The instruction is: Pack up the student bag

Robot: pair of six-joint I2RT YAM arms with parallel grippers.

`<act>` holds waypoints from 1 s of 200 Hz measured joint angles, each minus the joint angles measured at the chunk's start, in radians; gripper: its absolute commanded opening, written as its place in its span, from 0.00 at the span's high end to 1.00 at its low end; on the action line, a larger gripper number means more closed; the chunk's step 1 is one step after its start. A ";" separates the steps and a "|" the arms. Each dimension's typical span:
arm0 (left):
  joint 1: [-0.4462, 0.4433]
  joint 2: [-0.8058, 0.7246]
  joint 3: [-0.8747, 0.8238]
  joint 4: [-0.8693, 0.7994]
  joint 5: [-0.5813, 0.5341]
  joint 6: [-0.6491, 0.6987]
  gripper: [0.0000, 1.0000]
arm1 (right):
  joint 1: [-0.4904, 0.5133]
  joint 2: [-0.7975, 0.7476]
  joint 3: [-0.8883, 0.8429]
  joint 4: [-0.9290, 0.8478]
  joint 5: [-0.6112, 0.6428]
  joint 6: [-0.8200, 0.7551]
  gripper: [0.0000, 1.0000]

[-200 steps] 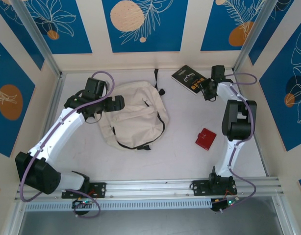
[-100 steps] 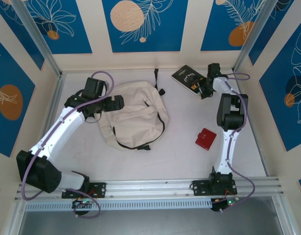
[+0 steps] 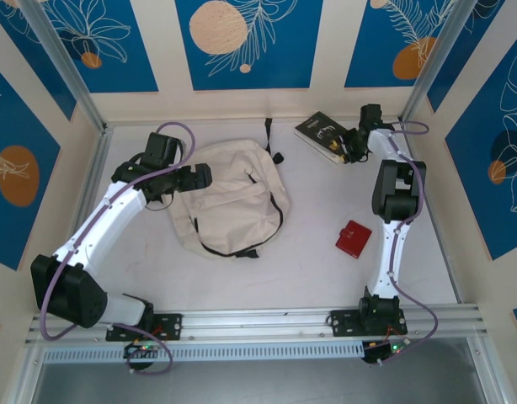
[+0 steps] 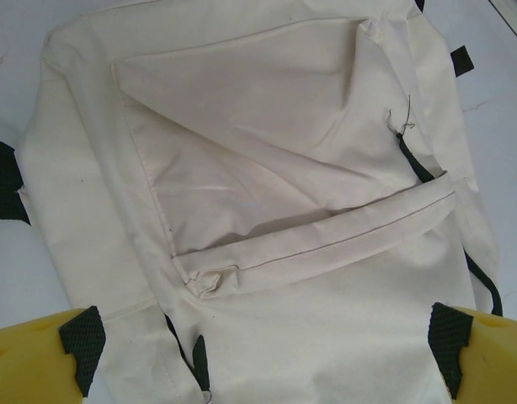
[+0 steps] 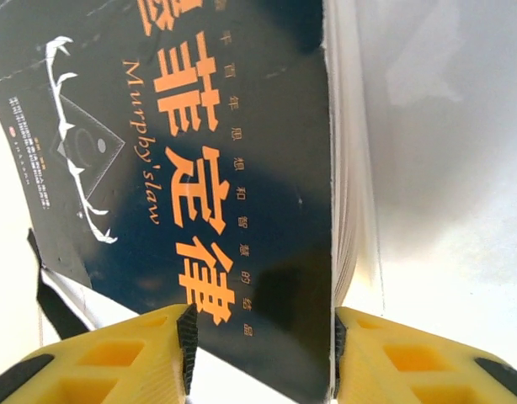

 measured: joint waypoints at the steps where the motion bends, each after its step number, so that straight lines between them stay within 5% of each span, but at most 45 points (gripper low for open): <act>1: 0.000 0.000 0.000 0.000 0.000 0.000 0.00 | 0.000 0.000 0.000 0.000 -0.002 0.000 0.56; 102: 0.008 0.010 -0.002 0.003 0.023 -0.001 0.00 | -0.007 -0.008 -0.066 0.056 -0.034 0.014 0.92; 200: 0.011 0.010 -0.006 0.003 0.061 -0.004 0.00 | 0.027 -0.415 -0.576 0.133 -0.072 -0.096 0.97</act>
